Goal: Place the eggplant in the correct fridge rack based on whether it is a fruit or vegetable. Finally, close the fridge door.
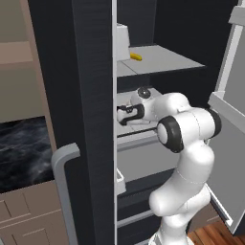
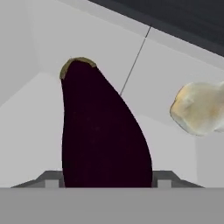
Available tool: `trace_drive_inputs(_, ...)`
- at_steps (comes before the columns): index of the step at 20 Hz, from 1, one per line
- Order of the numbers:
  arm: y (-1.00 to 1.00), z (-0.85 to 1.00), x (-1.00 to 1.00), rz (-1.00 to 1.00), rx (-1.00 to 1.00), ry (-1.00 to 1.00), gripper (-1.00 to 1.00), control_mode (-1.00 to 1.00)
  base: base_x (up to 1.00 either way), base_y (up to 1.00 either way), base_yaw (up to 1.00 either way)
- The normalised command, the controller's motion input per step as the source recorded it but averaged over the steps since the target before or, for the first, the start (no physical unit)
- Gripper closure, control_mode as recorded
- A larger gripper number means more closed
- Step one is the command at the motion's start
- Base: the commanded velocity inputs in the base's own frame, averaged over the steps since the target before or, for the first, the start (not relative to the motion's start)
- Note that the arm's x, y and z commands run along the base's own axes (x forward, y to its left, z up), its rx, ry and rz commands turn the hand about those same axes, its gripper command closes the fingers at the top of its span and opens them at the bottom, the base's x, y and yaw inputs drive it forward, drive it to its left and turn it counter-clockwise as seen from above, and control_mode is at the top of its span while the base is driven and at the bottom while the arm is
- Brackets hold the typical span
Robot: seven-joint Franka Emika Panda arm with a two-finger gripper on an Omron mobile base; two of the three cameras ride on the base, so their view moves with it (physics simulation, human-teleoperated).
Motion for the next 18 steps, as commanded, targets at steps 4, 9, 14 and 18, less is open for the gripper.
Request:
trace_drive_inputs(4,0.0,0.02,-0.55,0.0,-0.04,-0.05,-1.0,-1.0,0.0,0.0,0.0)
trace_drive_inputs(9,-0.05,0.32,-0.66,0.0,0.0,-0.04,-1.0,-1.0,0.0,0.0,0.0)
trace_drive_inputs(14,-0.34,0.41,-0.96,-0.03,0.0,0.0,-1.0,-1.0,0.0,0.0,0.0)
trace_drive_inputs(18,-0.38,0.26,-1.0,-0.03,0.0,0.0,-1.0,-1.0,0.0,0.0,0.0)
